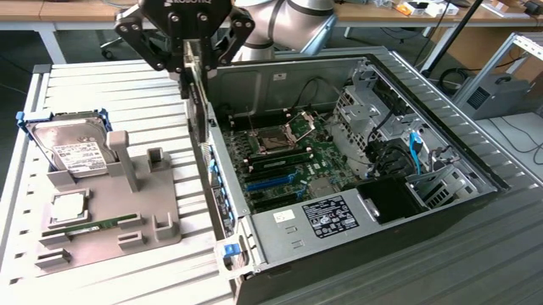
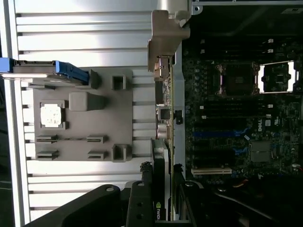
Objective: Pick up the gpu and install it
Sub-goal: 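Pick up the gpu and move the gpu toward the slot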
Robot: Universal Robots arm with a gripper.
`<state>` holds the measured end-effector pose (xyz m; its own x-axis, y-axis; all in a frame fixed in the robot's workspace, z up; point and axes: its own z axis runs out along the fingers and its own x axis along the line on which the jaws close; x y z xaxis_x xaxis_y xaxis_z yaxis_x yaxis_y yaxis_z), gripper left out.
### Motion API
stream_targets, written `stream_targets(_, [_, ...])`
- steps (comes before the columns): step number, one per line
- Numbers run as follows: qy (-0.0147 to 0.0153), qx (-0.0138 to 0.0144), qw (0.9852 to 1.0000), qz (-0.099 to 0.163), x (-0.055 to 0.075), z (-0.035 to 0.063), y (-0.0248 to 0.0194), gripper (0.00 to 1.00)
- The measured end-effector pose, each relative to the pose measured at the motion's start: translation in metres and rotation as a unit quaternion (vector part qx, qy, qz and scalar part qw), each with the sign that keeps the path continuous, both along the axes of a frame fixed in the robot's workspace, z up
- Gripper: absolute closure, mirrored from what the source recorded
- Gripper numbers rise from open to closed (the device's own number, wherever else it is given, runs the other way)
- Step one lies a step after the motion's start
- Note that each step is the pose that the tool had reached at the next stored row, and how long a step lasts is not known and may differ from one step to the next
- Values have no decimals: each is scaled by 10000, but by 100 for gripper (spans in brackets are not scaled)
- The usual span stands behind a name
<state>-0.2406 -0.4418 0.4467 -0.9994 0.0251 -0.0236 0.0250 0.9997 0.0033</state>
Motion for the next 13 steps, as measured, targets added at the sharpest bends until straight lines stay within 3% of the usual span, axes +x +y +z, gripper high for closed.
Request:
stream_targets(6, [0,0,10000,0,286,0,0,73])
stream_targets(13, [0,0,10000,0,735,0,0,73])
